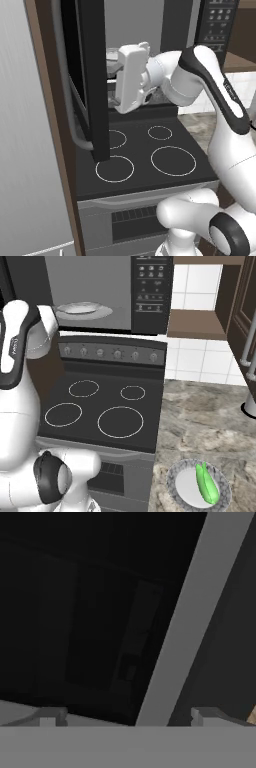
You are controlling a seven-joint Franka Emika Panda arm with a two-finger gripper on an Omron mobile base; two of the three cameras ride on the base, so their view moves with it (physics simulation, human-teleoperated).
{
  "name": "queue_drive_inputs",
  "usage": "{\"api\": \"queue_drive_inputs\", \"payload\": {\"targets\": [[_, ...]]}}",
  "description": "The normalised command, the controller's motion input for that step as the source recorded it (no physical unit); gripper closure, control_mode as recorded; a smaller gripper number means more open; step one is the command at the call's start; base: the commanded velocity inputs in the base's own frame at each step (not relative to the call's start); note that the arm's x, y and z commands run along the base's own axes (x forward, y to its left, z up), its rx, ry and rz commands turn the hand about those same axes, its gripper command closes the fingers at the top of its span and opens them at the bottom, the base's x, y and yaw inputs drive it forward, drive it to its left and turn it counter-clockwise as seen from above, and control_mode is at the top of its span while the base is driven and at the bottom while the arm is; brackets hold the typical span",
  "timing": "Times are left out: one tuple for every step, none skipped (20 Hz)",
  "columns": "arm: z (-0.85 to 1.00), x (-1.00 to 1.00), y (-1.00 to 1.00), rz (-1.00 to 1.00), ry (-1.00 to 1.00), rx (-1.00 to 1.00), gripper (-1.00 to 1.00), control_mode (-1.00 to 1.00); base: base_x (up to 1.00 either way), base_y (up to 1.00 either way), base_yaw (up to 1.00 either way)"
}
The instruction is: Pick the corn from the counter and place it in the microwave. Then turn on the microwave.
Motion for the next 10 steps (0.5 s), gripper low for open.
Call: {"api": "queue_drive_inputs", "payload": {"targets": [[0.04,0.00,-1.00,-0.13,-0.01,-0.01,-1.00,-1.00,0.00,0.00,0.00],[0.01,0.00,-1.00,-0.14,0.00,-0.02,-1.00,-1.00,0.00,0.00,0.00],[0.00,0.00,-1.00,-0.13,0.00,-0.03,-1.00,-1.00,0.00,0.00,0.00],[0.00,0.00,-1.00,-0.12,-0.01,-0.05,-1.00,-1.00,0.00,0.00,0.00],[0.00,0.00,-1.00,-0.11,-0.01,-0.07,-1.00,-1.00,0.00,0.00,0.00],[0.00,0.00,-1.00,-0.10,-0.04,-0.09,-1.00,-1.00,0.00,0.00,0.00],[0.00,0.00,-1.00,-0.08,-0.06,-0.12,-1.00,-1.00,0.00,0.00,0.00],[0.00,0.00,-1.00,-0.05,-0.10,-0.15,-1.00,-1.00,0.00,0.00,0.00],[0.00,0.00,-1.00,-0.04,-0.10,-0.18,-1.00,-1.00,0.00,0.00,0.00],[0.00,0.01,-0.98,-0.03,-0.12,-0.21,-1.00,-1.00,0.00,0.00,0.00]]}}
